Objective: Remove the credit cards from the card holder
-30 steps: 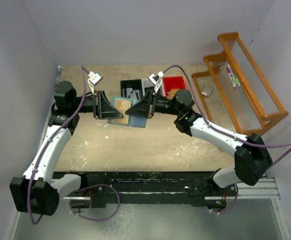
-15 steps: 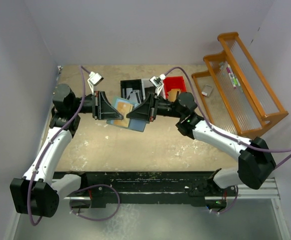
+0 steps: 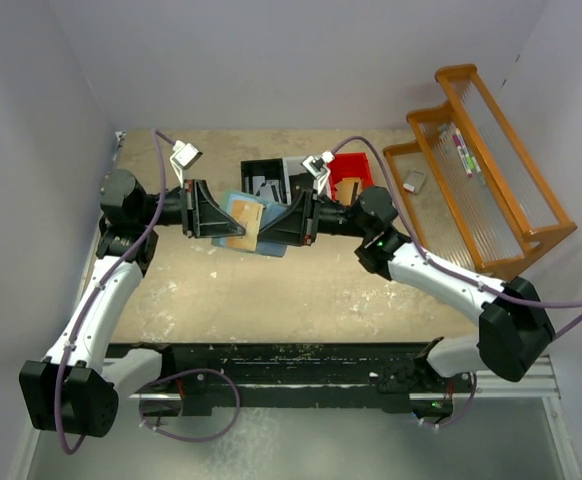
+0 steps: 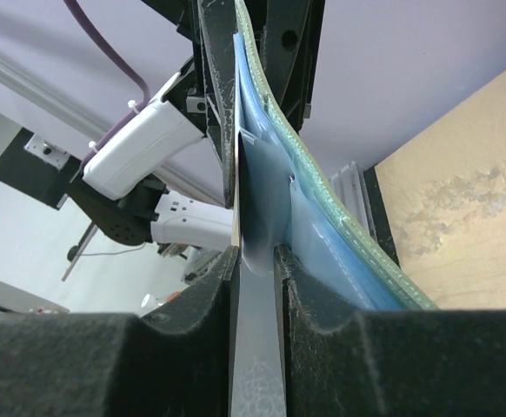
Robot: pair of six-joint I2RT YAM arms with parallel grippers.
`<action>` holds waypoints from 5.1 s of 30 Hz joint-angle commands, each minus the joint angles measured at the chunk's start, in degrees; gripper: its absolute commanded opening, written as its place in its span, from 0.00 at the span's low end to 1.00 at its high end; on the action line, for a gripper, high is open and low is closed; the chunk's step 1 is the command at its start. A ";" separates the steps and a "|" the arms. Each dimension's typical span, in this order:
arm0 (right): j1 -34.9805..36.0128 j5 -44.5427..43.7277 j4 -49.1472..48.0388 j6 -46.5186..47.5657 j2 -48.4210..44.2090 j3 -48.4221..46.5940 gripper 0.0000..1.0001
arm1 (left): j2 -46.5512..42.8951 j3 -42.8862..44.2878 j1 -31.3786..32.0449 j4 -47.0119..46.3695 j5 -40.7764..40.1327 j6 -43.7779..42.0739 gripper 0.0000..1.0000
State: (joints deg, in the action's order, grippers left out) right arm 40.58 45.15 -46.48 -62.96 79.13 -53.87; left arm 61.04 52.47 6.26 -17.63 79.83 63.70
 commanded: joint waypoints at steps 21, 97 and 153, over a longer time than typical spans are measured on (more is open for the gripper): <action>-0.39 1.21 -6.52 -3.66 -0.09 0.98 0.00 | -0.95 3.57 -0.11 12.88 -1.13 -12.31 0.18; -23.77 -51.92 67.55 39.98 23.61 -35.92 0.00 | 25.11 18.22 3.14 79.96 -41.55 -102.21 0.00; -23.97 -96.92 48.08 31.14 -43.18 25.35 1.00 | -10.46 -28.48 -9.02 12.33 -62.30 -67.21 0.99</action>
State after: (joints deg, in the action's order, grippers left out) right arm 16.60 -43.27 4.86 -28.58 39.18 -31.48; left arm 55.55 30.92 -2.61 7.09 19.09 -5.13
